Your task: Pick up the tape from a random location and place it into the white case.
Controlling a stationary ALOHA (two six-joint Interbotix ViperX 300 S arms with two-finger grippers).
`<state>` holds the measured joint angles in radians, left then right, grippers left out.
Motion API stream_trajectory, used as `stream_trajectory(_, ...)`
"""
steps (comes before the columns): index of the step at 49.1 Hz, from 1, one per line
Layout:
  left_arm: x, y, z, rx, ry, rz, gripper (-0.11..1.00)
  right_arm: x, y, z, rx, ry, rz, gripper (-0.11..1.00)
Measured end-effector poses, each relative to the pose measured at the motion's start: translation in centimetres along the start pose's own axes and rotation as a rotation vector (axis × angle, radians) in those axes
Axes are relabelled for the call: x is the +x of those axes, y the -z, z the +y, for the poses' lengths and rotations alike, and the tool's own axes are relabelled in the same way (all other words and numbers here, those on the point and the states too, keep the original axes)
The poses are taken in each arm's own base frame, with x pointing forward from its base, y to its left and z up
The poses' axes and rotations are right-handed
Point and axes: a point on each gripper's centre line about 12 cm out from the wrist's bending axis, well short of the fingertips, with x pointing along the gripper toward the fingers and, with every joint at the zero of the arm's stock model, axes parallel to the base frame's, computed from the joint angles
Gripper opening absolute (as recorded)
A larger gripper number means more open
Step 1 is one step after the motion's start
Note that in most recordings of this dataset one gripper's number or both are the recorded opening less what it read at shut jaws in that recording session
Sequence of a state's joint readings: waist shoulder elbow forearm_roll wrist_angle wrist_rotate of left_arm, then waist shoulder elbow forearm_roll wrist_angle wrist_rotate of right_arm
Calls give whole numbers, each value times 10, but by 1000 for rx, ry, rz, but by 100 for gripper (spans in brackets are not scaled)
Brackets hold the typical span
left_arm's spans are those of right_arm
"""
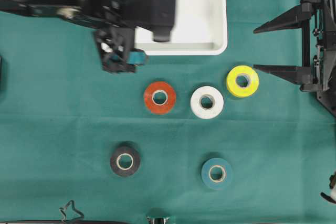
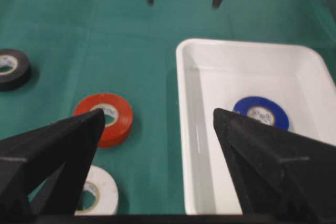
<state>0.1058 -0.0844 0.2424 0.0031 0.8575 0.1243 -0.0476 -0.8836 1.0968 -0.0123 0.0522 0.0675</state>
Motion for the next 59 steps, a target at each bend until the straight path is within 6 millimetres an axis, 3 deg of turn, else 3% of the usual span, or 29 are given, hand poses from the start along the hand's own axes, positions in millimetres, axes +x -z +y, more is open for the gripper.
stream_trajectory(29, -100, 106, -9, -60, -60, -510, 99, -1, -1, 0, -2, 0, -5, 93)
stream_trajectory(39, -101, 141, -14, -72, -66, -590, 99, -1, -1, 0, -2, 0, -5, 93)
stream_trajectory(51, -84, 176, -19, -74, -72, -654, 99, -1, -1, 0, -3, 0, -5, 93)
stream_trajectory(59, -74, 188, -21, -76, -70, -653, 98, -1, 0, 0, -3, 0, 0, 93)
